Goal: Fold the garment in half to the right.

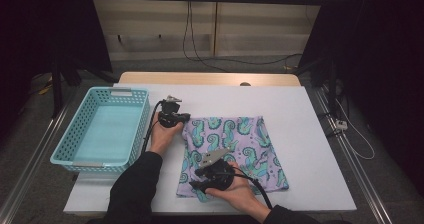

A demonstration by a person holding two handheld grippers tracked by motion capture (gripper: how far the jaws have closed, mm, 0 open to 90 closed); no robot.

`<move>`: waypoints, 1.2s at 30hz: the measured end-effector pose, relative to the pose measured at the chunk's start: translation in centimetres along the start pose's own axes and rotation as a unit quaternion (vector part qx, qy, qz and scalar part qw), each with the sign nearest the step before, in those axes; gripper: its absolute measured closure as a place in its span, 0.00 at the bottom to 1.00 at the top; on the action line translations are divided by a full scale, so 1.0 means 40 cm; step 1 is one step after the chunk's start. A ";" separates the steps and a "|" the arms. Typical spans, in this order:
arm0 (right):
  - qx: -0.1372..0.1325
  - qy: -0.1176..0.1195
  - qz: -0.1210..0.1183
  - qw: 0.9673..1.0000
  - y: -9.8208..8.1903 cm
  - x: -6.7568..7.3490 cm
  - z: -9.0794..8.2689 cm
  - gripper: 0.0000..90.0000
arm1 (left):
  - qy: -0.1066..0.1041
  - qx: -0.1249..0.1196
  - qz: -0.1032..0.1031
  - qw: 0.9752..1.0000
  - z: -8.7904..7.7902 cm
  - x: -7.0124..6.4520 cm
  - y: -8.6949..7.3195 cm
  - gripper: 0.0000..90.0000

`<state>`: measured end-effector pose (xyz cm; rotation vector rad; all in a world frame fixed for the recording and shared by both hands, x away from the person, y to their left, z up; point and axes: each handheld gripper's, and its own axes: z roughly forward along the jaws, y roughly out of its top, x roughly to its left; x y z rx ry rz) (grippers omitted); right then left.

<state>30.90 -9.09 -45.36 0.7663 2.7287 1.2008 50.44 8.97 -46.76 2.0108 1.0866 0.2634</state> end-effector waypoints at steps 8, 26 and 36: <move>0.012 0.000 -0.014 1.000 0.005 0.043 0.022 0.25 | 0.000 0.000 0.000 1.000 0.001 0.000 0.000 0.97; 0.018 -0.066 -0.040 0.997 0.007 0.065 0.028 0.51 | 0.001 -0.005 -0.007 1.000 0.006 0.003 0.001 0.97; 0.031 -0.073 -0.027 0.996 0.000 0.048 0.000 0.83 | 0.004 -0.012 -0.012 1.000 0.008 0.001 0.007 0.97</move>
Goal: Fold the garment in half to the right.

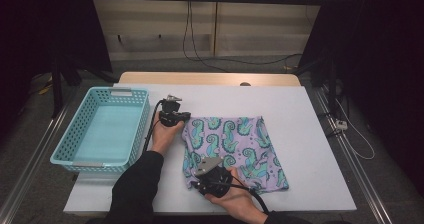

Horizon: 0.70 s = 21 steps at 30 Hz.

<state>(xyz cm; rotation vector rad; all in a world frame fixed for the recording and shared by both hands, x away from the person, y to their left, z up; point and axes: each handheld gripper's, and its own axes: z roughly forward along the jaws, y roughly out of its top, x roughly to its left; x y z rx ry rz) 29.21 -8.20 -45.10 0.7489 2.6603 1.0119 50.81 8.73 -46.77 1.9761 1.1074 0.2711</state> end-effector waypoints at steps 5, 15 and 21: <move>-0.007 0.013 0.014 1.000 -0.008 -0.012 -0.006 0.92 | -0.010 -0.007 -0.004 1.000 0.000 -0.001 0.007 0.97; -0.010 0.026 0.022 0.999 -0.011 -0.021 -0.006 0.92 | 0.016 -0.007 0.010 1.000 0.006 0.014 0.011 0.65; -0.011 0.028 0.023 0.999 -0.012 -0.022 -0.007 0.92 | -0.017 0.013 0.017 1.000 0.010 -0.003 0.001 0.69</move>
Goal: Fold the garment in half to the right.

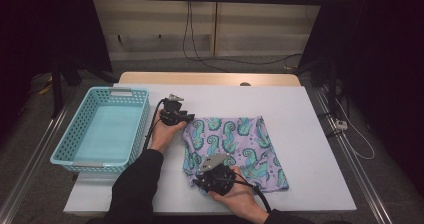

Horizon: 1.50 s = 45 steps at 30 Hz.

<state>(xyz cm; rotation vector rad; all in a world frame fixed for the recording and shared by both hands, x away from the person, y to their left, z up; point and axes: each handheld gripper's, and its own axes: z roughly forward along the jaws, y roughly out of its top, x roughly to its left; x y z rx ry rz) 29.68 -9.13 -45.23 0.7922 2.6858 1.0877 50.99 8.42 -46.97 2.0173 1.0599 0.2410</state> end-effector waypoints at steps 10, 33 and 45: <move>0.003 0.001 -0.005 1.000 0.002 0.001 0.000 0.92 | -0.016 0.028 0.013 0.999 -0.010 -0.028 -0.004 0.91; -0.080 0.034 -0.006 0.996 0.024 -0.012 -0.058 0.94 | -0.038 -0.049 -0.060 0.996 -0.065 -0.011 0.027 0.96; -0.101 0.040 -0.008 0.994 0.041 -0.013 -0.085 0.94 | -0.032 -0.070 -0.039 0.996 -0.090 -0.034 0.055 0.96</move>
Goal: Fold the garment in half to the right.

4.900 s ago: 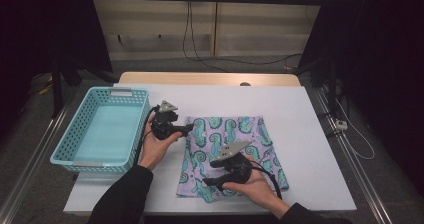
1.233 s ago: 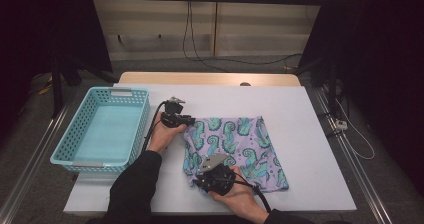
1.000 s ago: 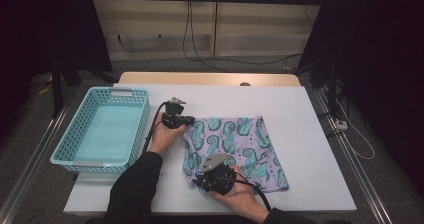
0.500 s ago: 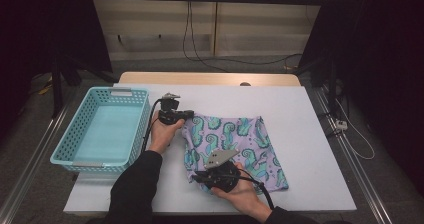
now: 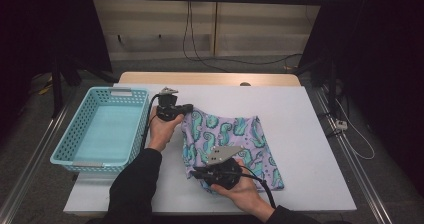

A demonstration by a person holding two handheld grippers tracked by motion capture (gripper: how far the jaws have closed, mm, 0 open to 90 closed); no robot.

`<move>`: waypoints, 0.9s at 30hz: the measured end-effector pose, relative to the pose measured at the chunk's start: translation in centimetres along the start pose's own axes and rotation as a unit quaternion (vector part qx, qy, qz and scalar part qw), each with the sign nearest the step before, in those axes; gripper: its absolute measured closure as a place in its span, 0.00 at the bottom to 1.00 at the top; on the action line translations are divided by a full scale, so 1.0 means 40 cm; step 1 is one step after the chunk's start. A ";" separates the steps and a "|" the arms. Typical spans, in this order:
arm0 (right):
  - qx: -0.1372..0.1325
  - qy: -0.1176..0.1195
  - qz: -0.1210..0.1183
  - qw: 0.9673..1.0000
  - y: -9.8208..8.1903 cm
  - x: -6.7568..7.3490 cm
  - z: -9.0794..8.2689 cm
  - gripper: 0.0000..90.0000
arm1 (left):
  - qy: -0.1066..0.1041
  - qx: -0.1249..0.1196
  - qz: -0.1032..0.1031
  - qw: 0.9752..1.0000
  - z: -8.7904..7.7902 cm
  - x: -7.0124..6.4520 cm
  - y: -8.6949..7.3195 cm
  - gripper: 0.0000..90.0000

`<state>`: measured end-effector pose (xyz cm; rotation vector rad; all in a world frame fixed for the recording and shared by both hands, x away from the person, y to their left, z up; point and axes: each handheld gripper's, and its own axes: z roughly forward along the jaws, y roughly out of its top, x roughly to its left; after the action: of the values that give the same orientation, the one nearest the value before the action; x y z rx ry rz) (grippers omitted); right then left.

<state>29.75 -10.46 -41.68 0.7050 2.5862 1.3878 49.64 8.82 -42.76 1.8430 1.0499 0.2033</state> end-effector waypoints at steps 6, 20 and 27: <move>-0.009 0.011 0.006 1.000 0.003 -0.005 -0.006 0.94 | 0.003 0.002 0.007 1.000 -0.006 -0.004 0.012 0.96; -0.033 0.013 0.011 0.999 0.028 -0.003 -0.021 0.94 | 0.009 -0.002 0.007 1.000 -0.025 -0.007 0.049 0.96; -0.044 0.019 0.009 0.999 0.043 -0.002 -0.028 0.94 | 0.006 -0.012 0.012 1.000 -0.040 -0.018 0.068 0.96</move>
<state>30.07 -10.52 -39.64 0.6980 2.5351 1.5241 49.89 8.89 -39.53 1.8363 1.0297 0.2407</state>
